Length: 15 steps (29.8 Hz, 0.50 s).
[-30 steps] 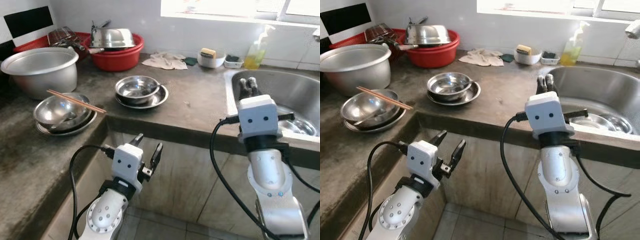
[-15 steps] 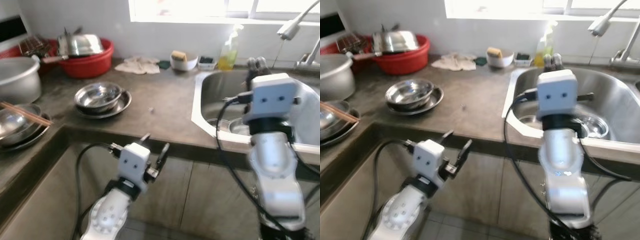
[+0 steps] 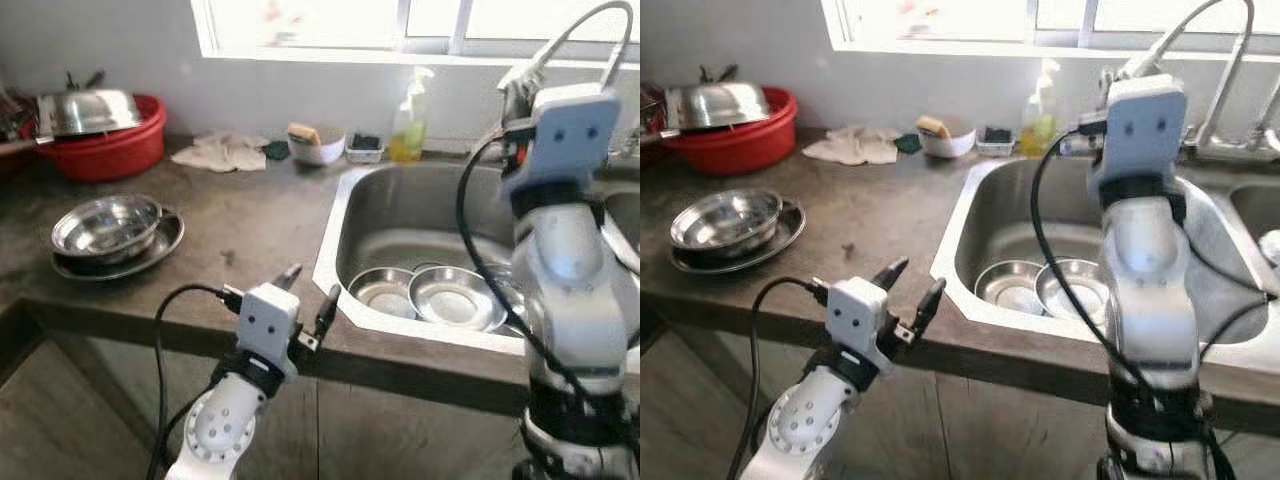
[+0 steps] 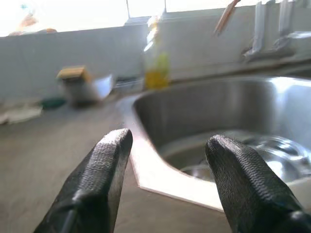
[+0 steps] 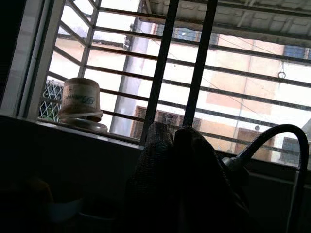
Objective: Kitchen organization
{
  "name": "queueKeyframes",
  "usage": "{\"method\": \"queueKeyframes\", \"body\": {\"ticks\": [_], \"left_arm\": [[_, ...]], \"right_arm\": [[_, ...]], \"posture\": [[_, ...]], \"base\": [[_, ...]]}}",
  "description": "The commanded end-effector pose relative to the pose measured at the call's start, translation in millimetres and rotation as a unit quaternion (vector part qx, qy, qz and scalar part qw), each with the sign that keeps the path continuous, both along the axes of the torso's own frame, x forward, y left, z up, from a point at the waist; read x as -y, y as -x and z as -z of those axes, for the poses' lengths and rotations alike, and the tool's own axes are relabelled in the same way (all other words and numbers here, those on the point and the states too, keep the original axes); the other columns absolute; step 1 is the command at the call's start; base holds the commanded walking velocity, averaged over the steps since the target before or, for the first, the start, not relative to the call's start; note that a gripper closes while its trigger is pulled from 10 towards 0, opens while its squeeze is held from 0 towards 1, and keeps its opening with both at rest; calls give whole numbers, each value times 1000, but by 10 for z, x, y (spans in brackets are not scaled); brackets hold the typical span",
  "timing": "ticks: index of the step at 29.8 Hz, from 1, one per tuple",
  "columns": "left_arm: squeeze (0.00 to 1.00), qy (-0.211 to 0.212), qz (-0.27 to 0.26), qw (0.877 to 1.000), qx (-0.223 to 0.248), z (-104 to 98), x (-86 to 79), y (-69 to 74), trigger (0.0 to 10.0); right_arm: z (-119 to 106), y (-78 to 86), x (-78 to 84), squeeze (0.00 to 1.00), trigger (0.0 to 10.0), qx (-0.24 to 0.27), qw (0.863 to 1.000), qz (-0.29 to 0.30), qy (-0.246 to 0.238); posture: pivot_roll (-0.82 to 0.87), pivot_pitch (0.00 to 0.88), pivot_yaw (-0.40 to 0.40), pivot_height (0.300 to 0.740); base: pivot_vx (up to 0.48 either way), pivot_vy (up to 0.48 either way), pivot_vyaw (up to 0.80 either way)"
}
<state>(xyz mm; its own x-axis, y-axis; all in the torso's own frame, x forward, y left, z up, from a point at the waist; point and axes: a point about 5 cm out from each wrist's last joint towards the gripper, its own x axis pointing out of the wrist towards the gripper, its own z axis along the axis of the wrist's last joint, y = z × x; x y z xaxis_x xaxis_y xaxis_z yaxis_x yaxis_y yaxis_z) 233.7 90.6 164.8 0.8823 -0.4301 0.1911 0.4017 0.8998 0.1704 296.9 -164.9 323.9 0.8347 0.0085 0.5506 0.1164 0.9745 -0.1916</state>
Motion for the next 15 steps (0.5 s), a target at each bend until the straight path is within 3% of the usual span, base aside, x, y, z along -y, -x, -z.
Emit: {"method": "queueKeyframes", "body": {"ticks": [1, 3, 8, 12, 15], "left_arm": [[0, 0, 6, 1000, 2, -15, 40, 23, 10000], [0, 5, 13, 1000, 2, -15, 64, 36, 10000], [0, 15, 33, 999, -1, -26, 117, 64, 10000], [0, 22, 51, 998, -7, -13, 173, 112, 10000], [0, 23, 60, 998, -10, -9, 201, 129, 10000]], "right_arm": [[41, -73, 119, 0, 10000, -37, 999, 14, -6], [107, -190, 206, 0, 10000, -100, 995, 28, 9], [157, -276, 282, 0, 10000, -143, 989, 28, 10], [349, -447, 344, 0, 10000, -231, 972, 13, 33], [444, -507, 346, 0, 10000, -267, 963, 7, 43]], "posture": [[138, 71, -15, 740], [138, 70, -18, 740], [135, 74, -18, 740], [134, 86, -21, 740], [135, 87, -22, 740]], "base": [[0, 0, 0], [0, 0, 0], [0, 0, 0], [0, 0, 0], [0, 0, 0]]}}
